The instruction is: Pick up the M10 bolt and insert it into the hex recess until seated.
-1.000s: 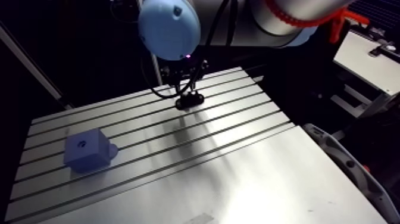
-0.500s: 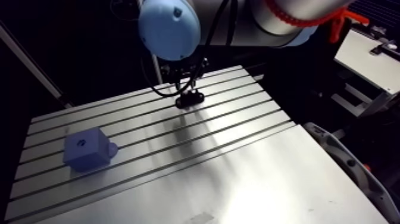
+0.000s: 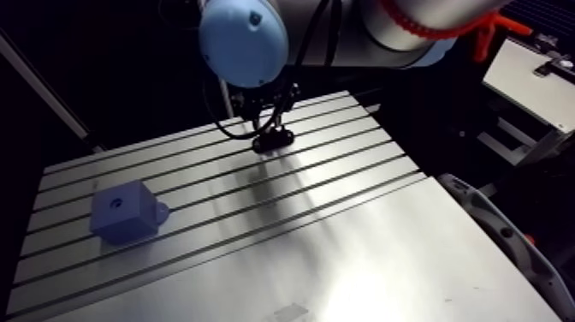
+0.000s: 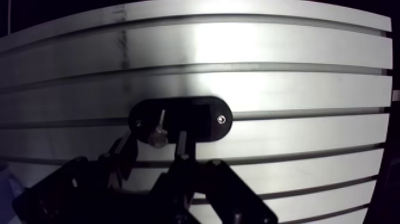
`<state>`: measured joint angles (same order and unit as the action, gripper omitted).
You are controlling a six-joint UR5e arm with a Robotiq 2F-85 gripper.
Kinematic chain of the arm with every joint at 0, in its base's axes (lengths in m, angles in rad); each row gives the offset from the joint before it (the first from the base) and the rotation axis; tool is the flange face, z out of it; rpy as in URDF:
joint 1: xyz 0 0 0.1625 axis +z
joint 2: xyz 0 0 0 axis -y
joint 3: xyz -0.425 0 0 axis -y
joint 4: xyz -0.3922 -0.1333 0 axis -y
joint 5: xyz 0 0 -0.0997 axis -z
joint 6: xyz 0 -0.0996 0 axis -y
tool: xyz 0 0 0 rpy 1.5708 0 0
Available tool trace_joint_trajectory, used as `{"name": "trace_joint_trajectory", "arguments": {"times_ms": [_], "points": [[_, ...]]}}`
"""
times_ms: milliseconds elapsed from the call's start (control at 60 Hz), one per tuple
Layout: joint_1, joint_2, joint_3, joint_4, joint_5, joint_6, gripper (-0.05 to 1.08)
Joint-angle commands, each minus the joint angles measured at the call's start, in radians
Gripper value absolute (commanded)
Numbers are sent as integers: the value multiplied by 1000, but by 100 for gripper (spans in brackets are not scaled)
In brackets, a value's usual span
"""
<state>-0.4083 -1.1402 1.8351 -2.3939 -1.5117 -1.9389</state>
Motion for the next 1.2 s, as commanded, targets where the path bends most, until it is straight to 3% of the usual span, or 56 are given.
{"name": "trace_joint_trajectory", "arguments": {"times_ms": [17,1200], "points": [[0,1,2,0,0,1,53],[3,14,-1,-2,0,2,59]]}}
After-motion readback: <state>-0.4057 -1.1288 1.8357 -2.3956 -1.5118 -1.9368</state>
